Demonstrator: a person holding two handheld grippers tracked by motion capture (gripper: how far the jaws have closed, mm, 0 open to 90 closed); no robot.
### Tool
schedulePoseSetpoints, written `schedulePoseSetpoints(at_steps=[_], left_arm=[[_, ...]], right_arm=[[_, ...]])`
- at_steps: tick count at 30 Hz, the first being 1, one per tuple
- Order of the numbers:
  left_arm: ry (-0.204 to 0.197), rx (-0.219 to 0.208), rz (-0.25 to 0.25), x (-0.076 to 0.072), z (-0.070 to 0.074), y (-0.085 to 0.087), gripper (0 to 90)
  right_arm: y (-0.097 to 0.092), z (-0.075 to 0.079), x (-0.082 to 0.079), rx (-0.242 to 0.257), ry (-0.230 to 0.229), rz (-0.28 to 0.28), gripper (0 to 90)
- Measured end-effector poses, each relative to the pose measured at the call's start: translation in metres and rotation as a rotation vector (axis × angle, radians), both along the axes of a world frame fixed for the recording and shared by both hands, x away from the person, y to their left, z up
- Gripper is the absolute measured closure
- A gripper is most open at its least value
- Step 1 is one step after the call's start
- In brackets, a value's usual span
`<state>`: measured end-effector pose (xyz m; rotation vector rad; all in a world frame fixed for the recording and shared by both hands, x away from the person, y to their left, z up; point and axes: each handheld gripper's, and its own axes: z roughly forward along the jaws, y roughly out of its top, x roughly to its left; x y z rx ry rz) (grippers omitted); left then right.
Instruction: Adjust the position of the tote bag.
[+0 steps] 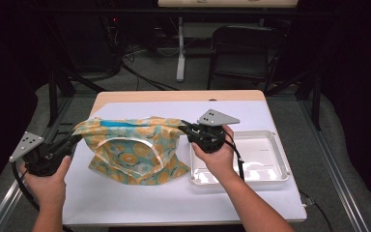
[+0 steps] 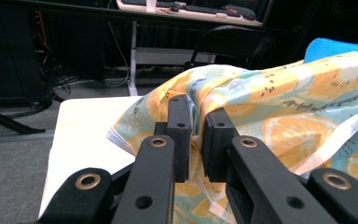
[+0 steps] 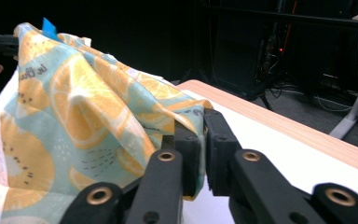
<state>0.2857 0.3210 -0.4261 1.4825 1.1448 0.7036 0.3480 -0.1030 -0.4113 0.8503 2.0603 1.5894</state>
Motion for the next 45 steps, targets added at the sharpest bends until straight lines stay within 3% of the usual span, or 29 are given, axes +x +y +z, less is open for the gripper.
schedulePoseSetpoints(at_steps=[12,32,40,45], left_arm=[[-0.018,-0.021,-0.007,-0.006,-0.005,-0.001,83.0],[0.016,0.007,0.002,-0.005,-0.017,-0.003,81.4],[0.037,0.023,0.004,-0.006,-0.023,-0.004,80.3],[0.046,0.038,0.002,-0.009,-0.026,-0.004,75.0]], right_arm=[[-0.004,-0.005,-0.010,0.028,-0.007,0.009,80.8],[-0.006,-0.022,-0.013,0.062,0.016,0.005,79.6],[-0.002,-0.028,-0.015,0.024,0.009,0.006,79.8],[-0.001,-0.033,-0.016,0.013,0.020,0.006,79.7]])
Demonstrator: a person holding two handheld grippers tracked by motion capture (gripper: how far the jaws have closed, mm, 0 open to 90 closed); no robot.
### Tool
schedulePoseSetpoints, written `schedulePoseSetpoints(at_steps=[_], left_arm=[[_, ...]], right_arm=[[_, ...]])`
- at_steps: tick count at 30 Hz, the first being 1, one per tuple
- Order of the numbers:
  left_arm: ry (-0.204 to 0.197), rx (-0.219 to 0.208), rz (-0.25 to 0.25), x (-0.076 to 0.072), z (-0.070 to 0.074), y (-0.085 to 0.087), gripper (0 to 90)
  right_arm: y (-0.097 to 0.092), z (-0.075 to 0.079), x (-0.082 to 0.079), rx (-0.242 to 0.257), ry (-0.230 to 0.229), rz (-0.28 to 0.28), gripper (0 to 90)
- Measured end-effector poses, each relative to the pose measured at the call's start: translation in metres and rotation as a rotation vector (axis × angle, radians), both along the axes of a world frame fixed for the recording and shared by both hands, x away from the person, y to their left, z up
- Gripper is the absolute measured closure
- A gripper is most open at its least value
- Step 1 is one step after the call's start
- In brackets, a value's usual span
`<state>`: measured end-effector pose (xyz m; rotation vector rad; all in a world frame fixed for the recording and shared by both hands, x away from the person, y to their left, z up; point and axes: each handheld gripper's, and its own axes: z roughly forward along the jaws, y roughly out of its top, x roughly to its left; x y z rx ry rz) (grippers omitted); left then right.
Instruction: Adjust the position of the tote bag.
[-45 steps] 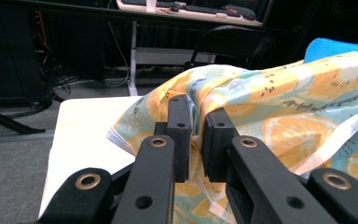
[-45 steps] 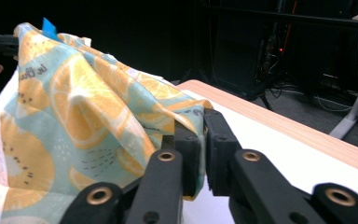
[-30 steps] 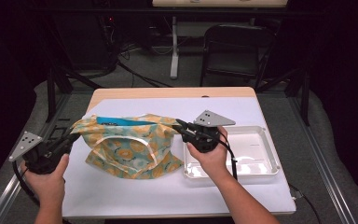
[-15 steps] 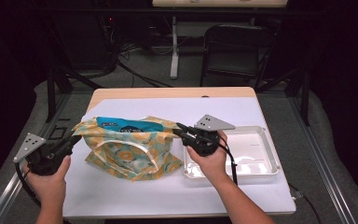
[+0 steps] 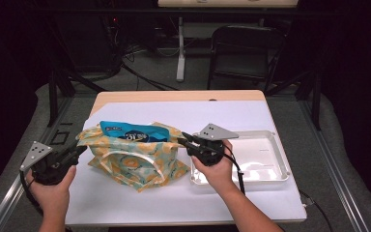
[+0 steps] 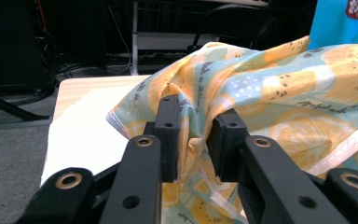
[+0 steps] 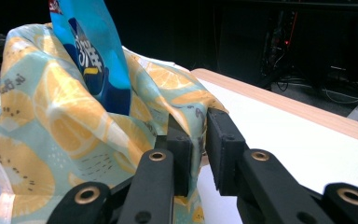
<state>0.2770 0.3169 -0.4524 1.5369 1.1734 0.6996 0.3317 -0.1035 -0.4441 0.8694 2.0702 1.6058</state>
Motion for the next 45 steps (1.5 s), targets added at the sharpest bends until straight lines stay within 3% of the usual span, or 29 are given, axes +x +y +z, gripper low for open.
schedulePoseSetpoints(at_steps=[3,7,12,21,29,40,45], left_arm=[[0.009,0.003,-0.008,-0.004,-0.001,0.000,70.2],[0.053,-0.003,-0.032,-0.007,-0.002,0.003,59.3],[0.071,-0.014,-0.029,-0.015,0.000,0.006,51.5],[0.035,-0.031,-0.022,-0.031,0.011,0.010,49.5],[0.018,-0.037,-0.031,-0.036,0.019,0.007,49.1],[0.042,0.005,-0.094,-0.030,0.015,-0.019,48.6],[0.056,0.036,-0.098,-0.026,0.010,-0.028,47.2]], right_arm=[[-0.001,-0.002,-0.001,0.002,0.009,0.003,79.5],[-0.001,-0.003,-0.003,0.004,0.010,0.001,79.5],[-0.002,-0.004,-0.004,0.000,0.013,0.003,79.4],[-0.001,-0.006,-0.007,0.002,0.017,0.009,78.8],[-0.001,-0.009,-0.008,-0.009,0.023,0.012,77.9],[0.000,-0.012,-0.009,-0.014,0.029,0.013,75.8],[0.001,-0.014,-0.009,-0.020,0.031,0.017,74.8]])
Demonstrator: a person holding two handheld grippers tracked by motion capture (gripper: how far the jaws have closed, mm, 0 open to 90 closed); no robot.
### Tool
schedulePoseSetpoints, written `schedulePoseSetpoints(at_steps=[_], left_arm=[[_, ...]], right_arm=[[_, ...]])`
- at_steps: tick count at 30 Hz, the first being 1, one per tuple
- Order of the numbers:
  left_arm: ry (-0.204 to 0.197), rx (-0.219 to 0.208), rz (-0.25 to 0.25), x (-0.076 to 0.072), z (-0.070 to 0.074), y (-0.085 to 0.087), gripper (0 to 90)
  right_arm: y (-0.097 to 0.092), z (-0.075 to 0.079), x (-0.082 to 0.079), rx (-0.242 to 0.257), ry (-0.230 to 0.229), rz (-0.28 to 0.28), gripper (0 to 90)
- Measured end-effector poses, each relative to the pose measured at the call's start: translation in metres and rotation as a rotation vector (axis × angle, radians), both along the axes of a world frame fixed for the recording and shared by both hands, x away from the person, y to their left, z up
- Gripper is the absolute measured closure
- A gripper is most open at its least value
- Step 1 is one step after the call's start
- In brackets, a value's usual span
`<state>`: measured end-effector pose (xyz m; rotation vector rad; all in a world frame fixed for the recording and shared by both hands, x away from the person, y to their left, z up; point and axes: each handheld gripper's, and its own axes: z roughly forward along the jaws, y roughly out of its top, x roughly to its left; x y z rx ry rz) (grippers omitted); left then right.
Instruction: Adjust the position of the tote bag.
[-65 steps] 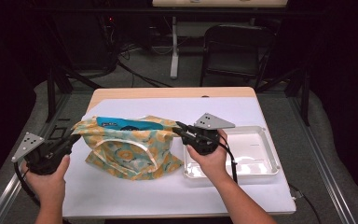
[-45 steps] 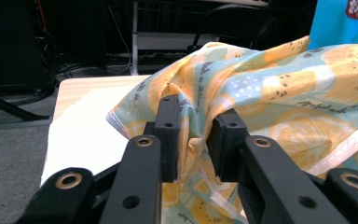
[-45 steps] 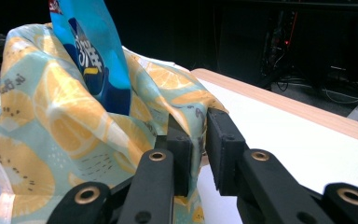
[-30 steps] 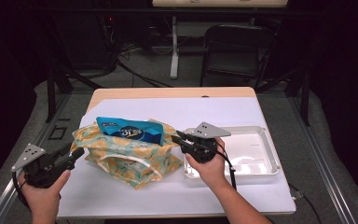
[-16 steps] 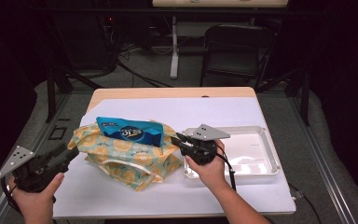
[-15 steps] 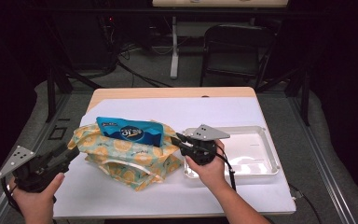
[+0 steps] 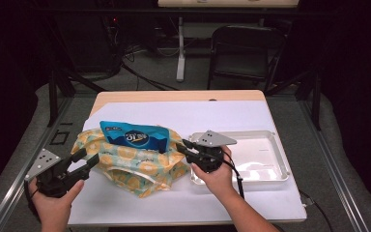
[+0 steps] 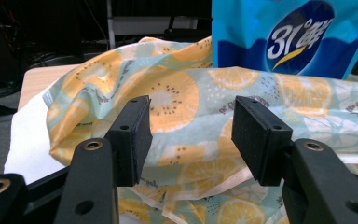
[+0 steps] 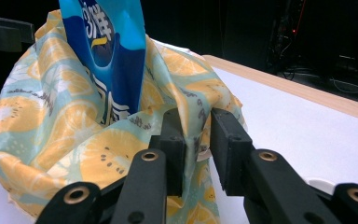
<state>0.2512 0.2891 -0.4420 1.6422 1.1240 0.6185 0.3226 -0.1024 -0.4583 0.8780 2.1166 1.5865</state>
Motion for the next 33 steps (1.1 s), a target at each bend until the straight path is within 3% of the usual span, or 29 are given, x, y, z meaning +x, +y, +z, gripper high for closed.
schedulePoseSetpoints(at_steps=[8,17,20,27,30,33], left_arm=[[0.006,0.004,-0.006,0.005,-0.003,-0.007,46.2],[-0.068,0.063,0.028,0.010,0.017,-0.002,51.6],[-0.071,0.066,0.034,0.018,0.018,0.002,52.2],[-0.029,0.160,0.038,0.033,0.009,0.003,57.5],[-0.033,0.202,0.033,0.038,0.009,0.001,64.8],[-0.028,0.212,0.020,0.042,0.011,0.000,73.1]], right_arm=[[0.000,-0.002,-0.001,-0.009,0.001,-0.003,73.9],[0.000,-0.002,-0.003,-0.009,0.003,-0.009,73.8],[0.000,-0.003,-0.002,-0.007,0.005,-0.010,73.8],[0.001,-0.004,-0.001,-0.012,0.010,-0.007,73.7],[0.002,-0.003,0.000,-0.012,0.008,-0.007,73.7],[0.001,-0.002,0.000,-0.004,0.008,-0.010,73.2]])
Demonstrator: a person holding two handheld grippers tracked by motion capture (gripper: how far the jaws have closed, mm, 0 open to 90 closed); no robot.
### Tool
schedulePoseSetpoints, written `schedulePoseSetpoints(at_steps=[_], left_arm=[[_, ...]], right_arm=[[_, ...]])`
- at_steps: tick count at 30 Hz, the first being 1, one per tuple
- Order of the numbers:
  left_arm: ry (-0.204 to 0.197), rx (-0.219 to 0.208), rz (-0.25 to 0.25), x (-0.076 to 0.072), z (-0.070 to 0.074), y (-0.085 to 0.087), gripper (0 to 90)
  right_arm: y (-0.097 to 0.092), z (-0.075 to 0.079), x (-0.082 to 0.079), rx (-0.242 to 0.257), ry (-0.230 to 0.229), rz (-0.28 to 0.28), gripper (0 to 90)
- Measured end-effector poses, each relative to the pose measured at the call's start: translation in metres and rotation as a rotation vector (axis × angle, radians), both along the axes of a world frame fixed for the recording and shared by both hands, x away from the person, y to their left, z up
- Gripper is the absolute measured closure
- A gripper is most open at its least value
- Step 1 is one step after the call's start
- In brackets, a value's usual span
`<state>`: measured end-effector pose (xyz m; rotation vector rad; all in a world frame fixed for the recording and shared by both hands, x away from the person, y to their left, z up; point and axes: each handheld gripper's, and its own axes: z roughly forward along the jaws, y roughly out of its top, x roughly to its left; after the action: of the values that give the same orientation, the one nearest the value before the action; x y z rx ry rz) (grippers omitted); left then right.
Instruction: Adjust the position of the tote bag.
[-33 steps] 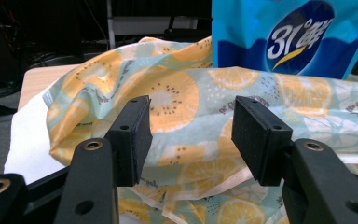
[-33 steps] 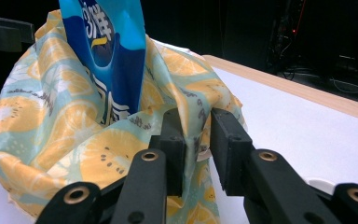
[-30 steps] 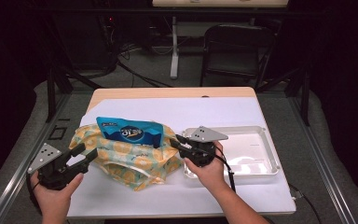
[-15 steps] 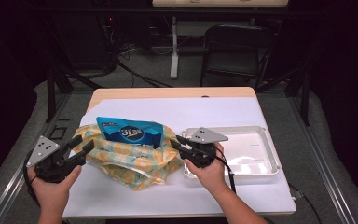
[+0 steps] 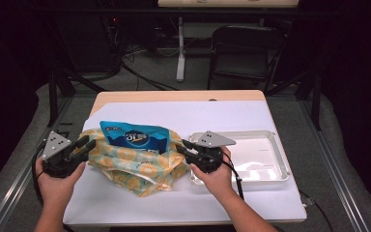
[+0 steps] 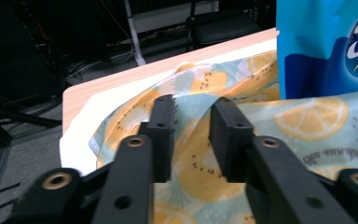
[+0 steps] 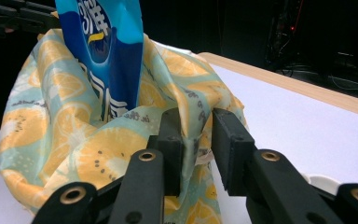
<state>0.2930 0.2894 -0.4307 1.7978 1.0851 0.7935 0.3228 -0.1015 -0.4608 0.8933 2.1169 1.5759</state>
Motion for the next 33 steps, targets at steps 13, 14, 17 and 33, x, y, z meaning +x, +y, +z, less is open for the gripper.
schedulePoseSetpoints(at_steps=[13,14,17,33], left_arm=[[-0.015,-0.087,-0.007,0.011,0.008,0.004,90.0],[-0.012,-0.093,-0.010,0.012,0.009,0.005,90.0],[-0.013,-0.111,-0.018,0.017,0.011,0.005,90.0],[0.042,-0.134,-0.019,0.052,0.004,0.004,90.0]], right_arm=[[-0.002,0.006,-0.003,0.014,-0.031,-0.002,61.5],[-0.002,0.006,-0.003,0.011,-0.036,0.002,61.1],[0.000,0.009,-0.004,0.029,-0.037,0.021,61.2],[0.001,0.019,0.020,-0.015,-0.020,-0.060,90.0]])
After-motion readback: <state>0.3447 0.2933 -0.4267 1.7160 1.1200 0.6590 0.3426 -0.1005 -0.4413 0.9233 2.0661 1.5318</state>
